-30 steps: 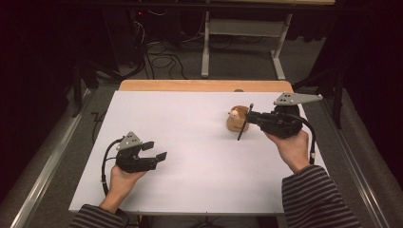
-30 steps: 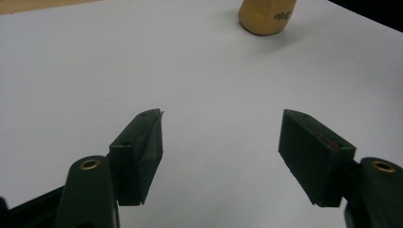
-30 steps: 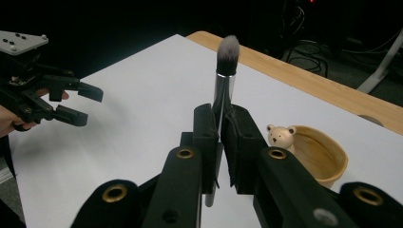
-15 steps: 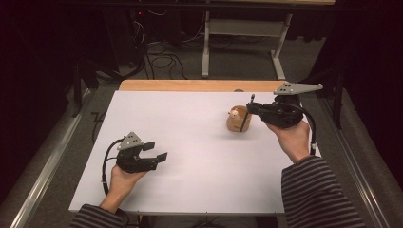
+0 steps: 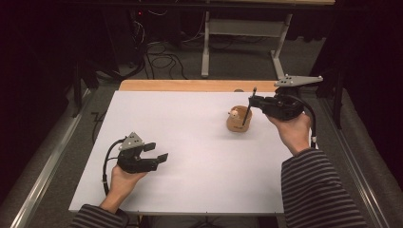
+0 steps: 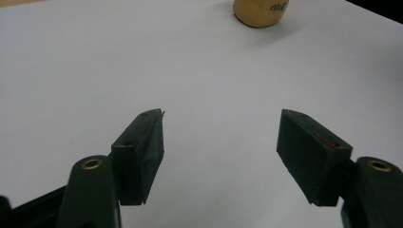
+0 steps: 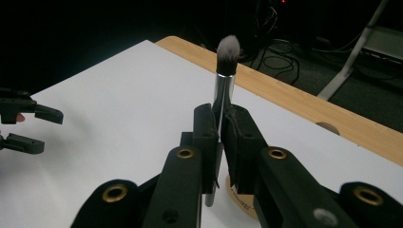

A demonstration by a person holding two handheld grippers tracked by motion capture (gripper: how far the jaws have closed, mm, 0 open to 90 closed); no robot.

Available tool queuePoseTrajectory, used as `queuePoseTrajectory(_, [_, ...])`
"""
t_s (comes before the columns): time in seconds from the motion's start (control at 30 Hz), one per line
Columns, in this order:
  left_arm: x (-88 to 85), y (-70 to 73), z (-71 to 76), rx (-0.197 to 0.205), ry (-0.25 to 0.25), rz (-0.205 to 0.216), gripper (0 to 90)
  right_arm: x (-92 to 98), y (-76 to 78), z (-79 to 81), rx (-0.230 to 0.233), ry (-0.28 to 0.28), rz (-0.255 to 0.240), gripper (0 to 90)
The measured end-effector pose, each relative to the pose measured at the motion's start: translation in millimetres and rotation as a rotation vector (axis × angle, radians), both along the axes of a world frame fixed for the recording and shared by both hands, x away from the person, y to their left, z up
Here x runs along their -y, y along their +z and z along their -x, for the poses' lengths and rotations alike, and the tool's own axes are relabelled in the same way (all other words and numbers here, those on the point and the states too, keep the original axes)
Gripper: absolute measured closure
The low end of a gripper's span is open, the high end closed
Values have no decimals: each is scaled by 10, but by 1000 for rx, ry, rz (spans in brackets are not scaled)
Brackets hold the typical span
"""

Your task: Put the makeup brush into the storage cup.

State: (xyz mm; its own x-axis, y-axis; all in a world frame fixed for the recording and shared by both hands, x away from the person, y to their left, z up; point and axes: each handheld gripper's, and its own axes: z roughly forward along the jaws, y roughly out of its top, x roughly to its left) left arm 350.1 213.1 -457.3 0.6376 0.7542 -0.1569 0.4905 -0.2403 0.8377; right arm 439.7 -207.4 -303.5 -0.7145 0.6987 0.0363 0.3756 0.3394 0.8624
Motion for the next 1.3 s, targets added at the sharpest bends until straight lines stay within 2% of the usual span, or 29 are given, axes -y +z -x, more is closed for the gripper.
queuePoseTrajectory(0.8, [0,2,3,3,0,0,328,100,-7,-343,-21,-109,-12,854])
queuePoseTrajectory(1.07, [1,1,0,1,-1,1,328,137,-41,-432,-23,-133,-42,854])
queuePoseTrajectory(1.3, [-5,2,-1,-3,3,0,329,130,-77,-519,-32,-158,-30,854])
